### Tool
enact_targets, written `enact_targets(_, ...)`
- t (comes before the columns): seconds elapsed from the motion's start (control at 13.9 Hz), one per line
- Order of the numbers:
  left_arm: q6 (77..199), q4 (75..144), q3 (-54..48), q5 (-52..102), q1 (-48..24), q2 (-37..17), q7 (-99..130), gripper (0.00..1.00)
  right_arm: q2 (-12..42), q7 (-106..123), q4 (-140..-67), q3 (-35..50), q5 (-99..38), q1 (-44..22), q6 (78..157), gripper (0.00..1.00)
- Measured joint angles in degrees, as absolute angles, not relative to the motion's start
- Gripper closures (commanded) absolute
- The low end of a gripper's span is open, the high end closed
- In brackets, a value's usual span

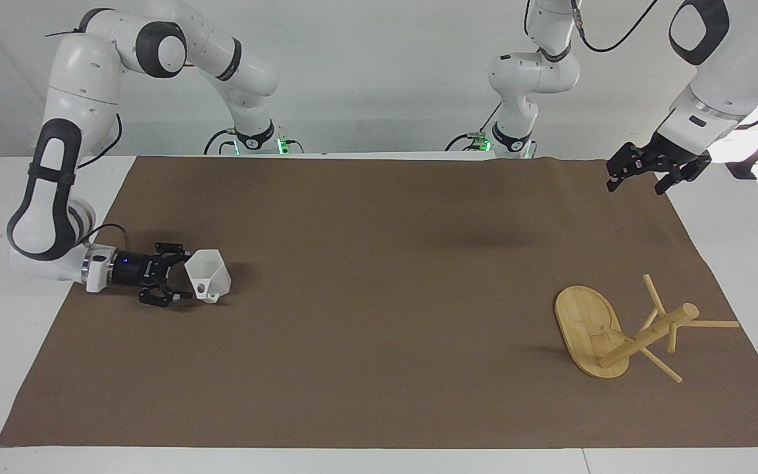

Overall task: Hang cup on rack
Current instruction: 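Grasp the white mug with the right gripper and lift it toward the center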

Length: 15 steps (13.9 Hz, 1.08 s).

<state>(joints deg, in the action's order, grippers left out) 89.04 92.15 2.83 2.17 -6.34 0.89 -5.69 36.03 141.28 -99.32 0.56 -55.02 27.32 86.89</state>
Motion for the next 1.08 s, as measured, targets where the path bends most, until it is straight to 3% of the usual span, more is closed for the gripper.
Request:
enact_targets(1.01, 89.0, 92.2, 2.8, 2.2, -6.3, 0.9, -5.7, 0.0, 36.4, 143.5, -100.9, 0.7, -55.0, 24.9, 86.8, 0.0)
enact_targets(1.08, 89.0, 92.2, 2.8, 2.2, -6.3, 0.9, -5.7, 0.0, 36.4, 143.5, -101.1, 0.7, -55.0, 24.8, 86.8, 0.05)
